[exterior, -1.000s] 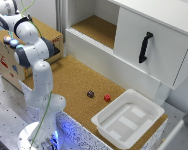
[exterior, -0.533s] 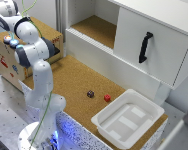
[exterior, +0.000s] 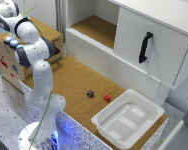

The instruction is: Toggle the blue light switch to turn off the blue light

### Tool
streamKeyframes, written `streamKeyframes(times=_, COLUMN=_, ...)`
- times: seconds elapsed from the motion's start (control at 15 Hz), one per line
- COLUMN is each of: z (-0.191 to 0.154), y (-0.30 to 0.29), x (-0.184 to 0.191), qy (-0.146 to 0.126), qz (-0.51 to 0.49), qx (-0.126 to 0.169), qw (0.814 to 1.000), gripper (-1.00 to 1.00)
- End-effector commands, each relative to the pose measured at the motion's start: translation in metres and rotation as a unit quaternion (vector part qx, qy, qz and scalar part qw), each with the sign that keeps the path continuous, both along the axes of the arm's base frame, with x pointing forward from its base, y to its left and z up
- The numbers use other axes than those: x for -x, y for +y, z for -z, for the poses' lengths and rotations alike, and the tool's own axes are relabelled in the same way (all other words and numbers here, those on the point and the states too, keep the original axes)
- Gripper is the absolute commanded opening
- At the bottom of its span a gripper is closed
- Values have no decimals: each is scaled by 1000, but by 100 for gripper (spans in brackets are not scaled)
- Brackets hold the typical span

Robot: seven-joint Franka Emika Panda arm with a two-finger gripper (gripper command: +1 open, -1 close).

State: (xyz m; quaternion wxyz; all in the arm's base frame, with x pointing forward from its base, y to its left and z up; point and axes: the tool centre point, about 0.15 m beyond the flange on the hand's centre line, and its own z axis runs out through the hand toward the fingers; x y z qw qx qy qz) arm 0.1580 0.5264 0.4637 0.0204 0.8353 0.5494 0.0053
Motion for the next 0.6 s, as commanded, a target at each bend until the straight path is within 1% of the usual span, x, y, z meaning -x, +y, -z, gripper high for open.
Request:
streamKeyframes(times=0.0, z=8, y=-21, x=12, qy=-20, qz=20, qx=-28, qw=999, gripper=-100)
streamKeyframes(times=0.13, z=-22, y=-20, x=9, qy=-45, qz=28, qx=-30, qw=998, gripper=-100)
streamKeyframes(times=0.27, z=-55, y=-23, x=7, qy=-68, qz=35, qx=-26, qw=997, gripper=-100)
streamKeyframes(times=0.33, z=-69, y=-25, x=5, qy=-78, qz=39, qx=-22, qw=996, gripper=100)
streamKeyframes(times=0.4, z=-81, y=-28, x=3, qy=-89, qz=44, qx=-18, qw=995, gripper=100)
streamKeyframes(times=0.53, z=-94, y=-30, x=0, qy=-95, qz=45, qx=-14, qw=994, gripper=100)
